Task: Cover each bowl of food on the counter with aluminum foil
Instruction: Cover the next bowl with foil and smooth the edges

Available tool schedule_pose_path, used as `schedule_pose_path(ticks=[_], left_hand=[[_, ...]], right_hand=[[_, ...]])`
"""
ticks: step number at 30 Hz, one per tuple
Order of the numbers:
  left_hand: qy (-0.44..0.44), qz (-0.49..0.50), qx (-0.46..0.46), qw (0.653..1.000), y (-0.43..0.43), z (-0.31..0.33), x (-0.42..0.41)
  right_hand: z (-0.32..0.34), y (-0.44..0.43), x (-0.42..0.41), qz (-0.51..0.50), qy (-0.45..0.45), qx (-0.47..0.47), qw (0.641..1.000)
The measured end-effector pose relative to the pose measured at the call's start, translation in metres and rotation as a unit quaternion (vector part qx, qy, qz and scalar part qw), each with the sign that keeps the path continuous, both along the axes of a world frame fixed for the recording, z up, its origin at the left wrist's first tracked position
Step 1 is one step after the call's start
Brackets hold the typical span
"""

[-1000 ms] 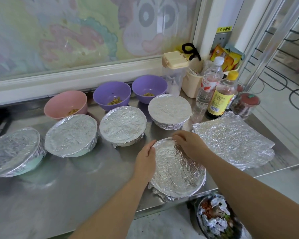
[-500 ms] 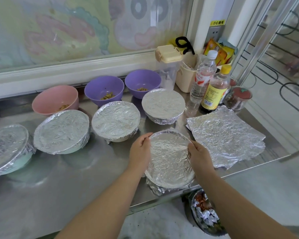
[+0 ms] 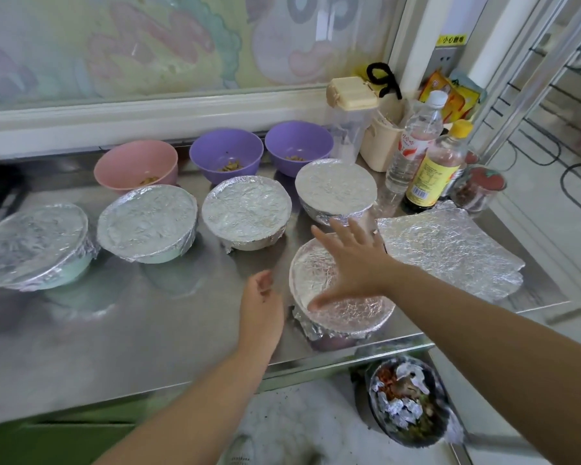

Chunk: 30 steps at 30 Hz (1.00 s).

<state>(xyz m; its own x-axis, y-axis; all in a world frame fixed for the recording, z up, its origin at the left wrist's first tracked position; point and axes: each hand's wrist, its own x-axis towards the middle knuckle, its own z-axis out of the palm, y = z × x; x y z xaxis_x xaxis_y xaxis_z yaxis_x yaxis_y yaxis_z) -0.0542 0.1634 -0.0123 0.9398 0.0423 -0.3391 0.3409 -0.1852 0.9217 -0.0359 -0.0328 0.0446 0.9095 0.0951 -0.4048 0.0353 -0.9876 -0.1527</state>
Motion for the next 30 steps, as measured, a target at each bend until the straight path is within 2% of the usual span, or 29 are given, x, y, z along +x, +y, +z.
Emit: schedule_pose_path(ticks=[3,5,7,12,16,22,30], left_hand=[[0.182,-0.012,-0.036,0.983,-0.003,-0.006,-0.005],[0.283,-0.008,-0.136,0.949,-0.007,0.003,-0.008],[0.330,0.006,-0.214,0.919,-0.008,0.008,-0.011],[0.330,0.055,-0.322,0.886,-0.008,-0.003,-0.015],[0.280,0.095,-0.327,0.898,-0.002,-0.013,-0.014],[0.246,0.092,-0.270,0.926,-0.004,-0.017,-0.014],[0.221,0.060,-0.340,0.912,0.013,-0.009,-0.016]], right_hand=[[-0.005,0.002,0.006,-0.004,0.039,-0.011,0.999],[-0.009,0.004,0.007,-0.009,0.052,-0.017,0.998],[-0.010,0.005,0.007,-0.016,0.061,-0.030,0.998],[-0.012,0.007,0.005,-0.046,0.076,-0.025,0.996],[-0.015,0.008,0.003,-0.071,0.073,-0.022,0.995],[-0.017,0.010,0.002,-0.086,0.072,-0.021,0.993],[-0.014,0.015,0.001,-0.112,0.071,-0.008,0.991]])
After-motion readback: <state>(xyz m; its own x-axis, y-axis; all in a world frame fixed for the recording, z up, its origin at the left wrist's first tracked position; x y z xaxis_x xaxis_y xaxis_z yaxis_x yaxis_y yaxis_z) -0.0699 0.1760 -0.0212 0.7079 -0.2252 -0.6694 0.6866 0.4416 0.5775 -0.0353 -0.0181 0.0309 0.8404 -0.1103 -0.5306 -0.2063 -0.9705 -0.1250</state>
